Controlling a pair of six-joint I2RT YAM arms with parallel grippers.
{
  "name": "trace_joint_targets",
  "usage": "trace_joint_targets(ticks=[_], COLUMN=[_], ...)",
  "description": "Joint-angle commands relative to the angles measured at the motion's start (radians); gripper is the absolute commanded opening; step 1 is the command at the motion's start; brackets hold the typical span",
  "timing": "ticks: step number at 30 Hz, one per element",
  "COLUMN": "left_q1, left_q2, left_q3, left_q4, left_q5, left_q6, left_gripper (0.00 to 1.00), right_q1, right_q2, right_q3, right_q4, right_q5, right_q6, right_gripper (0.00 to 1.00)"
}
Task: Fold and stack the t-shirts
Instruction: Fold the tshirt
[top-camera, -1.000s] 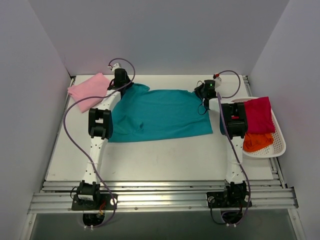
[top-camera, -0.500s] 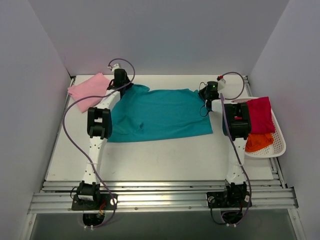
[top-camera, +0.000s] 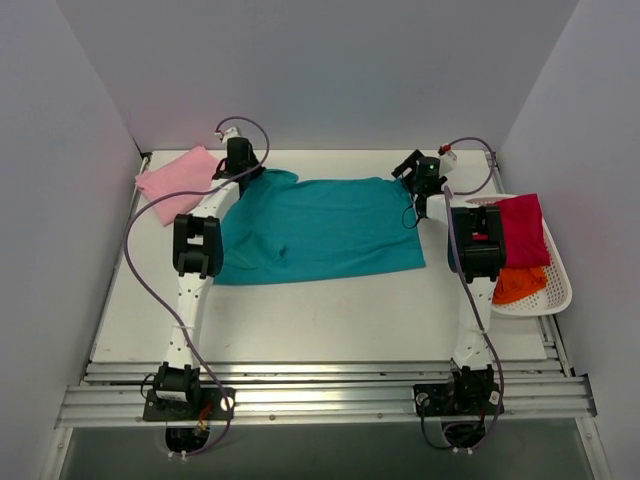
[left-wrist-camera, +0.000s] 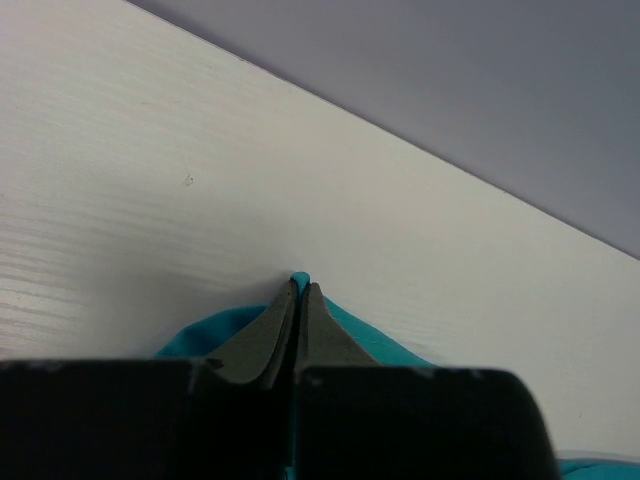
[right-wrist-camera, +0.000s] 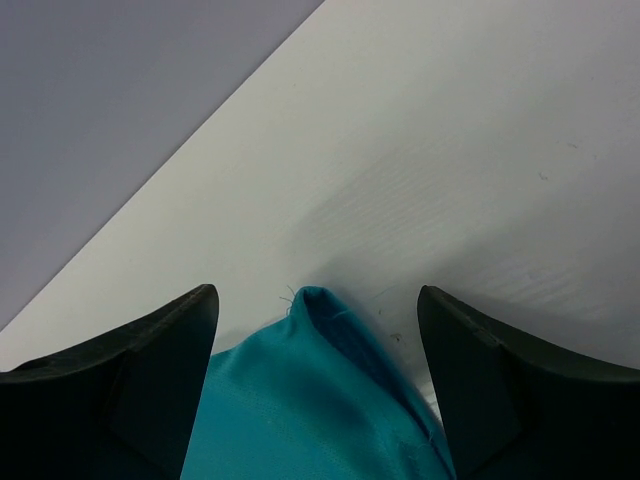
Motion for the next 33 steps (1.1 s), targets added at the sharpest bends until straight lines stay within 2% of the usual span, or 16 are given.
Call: trace_joint_targets(ticks=[1,4,6,13,16,20,24,25,28,29,33], left_q1=[0.009,0.010,0.010,0.013,0.013,0.015,0.015,0.015,0.015,0.015,0.015], left_q2=[-0.030,-0.030,-0.025,-0.015,-0.015,-0.019,-0.018,-0.018,-0.021,-0.021,-0.022], left_q3=[0.046,0.041,0.042,0.049,0.049,0.044,0.044,0.042,0.038,0.036,0.032], left_q4=[0.015,0.023,0.023,0.023,0.024,0.027,0.027,0.027,0.027,0.029,0.030], left_q5=[0.011,0.011,0.014,0.019,0.019,0.019,0.020,0.020,0.020,0.022,0.020], left_q6=[0.014,0.013,0.011,0.002,0.000,0.002,0.002,0.002,0.002,0.002,0.003], left_gripper=[0.02,0.02,0.02,0.02,0.02,0.02,0.02,0.02,0.02,0.02,0.02], right_q1=[0.003,0.003,0.003,0.025,0.028,0.037,0.046,0.046,0.045,0.045,0.045], right_q2=[-0.025,-0.016,-0.016,-0.024,-0.010,0.002,0.010,0.011,0.016,0.018,0.027], right_q3=[0.037,0.045,0.045,0.043,0.048,0.064,0.077,0.077,0.078,0.078,0.077], right_q4=[-0.040,-0.041,-0.038,-0.047,-0.049,-0.055,-0.066,-0.066,-0.066,-0.069,-0.064], right_q5=[0.023,0.018,0.012,0.012,0.000,-0.005,0.000,0.000,0.000,0.003,0.006], right_q6=[-0.016,-0.015,-0.016,-0.038,-0.038,-0.038,-0.045,-0.047,-0.052,-0.052,-0.058], right_gripper=[0.77,0.71,0.62,0.58,0.53,0.42,0.38,0.35,0.18,0.00,0.00])
